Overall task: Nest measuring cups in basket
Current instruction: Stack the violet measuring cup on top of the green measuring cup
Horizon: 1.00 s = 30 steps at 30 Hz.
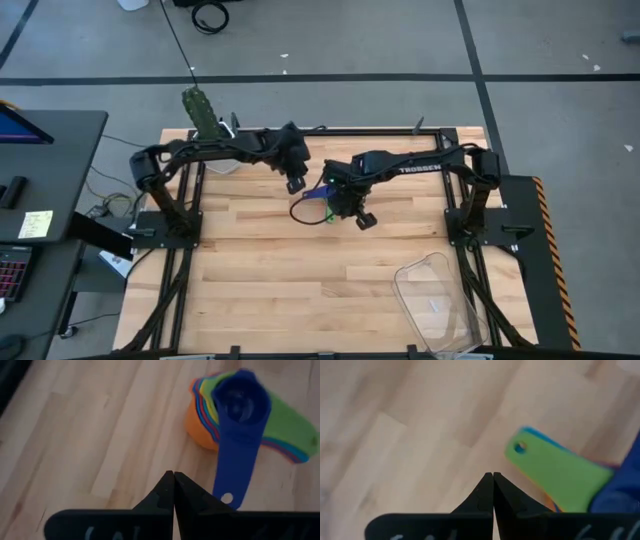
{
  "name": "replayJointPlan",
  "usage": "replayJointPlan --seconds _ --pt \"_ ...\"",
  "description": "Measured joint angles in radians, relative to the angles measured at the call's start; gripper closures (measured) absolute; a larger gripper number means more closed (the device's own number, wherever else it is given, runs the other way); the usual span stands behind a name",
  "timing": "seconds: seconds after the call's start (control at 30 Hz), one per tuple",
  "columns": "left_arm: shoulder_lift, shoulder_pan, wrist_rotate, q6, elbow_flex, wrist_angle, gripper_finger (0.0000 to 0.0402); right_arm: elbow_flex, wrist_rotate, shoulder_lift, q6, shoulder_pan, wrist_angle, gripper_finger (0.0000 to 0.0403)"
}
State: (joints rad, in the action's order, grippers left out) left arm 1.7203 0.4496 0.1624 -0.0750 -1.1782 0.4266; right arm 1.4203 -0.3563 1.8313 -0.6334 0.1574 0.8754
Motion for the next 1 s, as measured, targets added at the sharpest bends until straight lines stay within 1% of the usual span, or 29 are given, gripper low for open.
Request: replayJointPlan --seconds 0.07,0.13,0.3,0.4,0.57,1.0 --pt "0.018 -0.001 0.004 -0.031 0.0 -0.005 0.0396 -0.024 0.049 0.001 0.03 0.0 -0.022 0.0398" --pt "0.034 -0.001 0.009 -0.052 0.0 -0.007 0.0397 -0.041 0.072 0.001 0.057 0.003 -0.04 0.0399" --pt "0.07 -0.004 0.084 -0.067 0.0 -0.006 0.0397 -0.093 0.073 0.001 0.122 0.012 -0.069 0.0399" --pt "0.076 -0.011 0.097 -0.067 0.0 -0.002 0.0397 -0.119 0.075 0.001 0.145 0.011 -0.09 0.0399" --pt "0.075 -0.028 0.13 -0.068 0.0 0.001 0.0397 -0.152 0.073 0.001 0.162 0.008 -0.173 0.04" --pt "0.075 -0.107 0.131 -0.062 0.0 0.015 0.0398 -0.159 0.074 0.001 0.161 0.009 -0.233 0.0397"
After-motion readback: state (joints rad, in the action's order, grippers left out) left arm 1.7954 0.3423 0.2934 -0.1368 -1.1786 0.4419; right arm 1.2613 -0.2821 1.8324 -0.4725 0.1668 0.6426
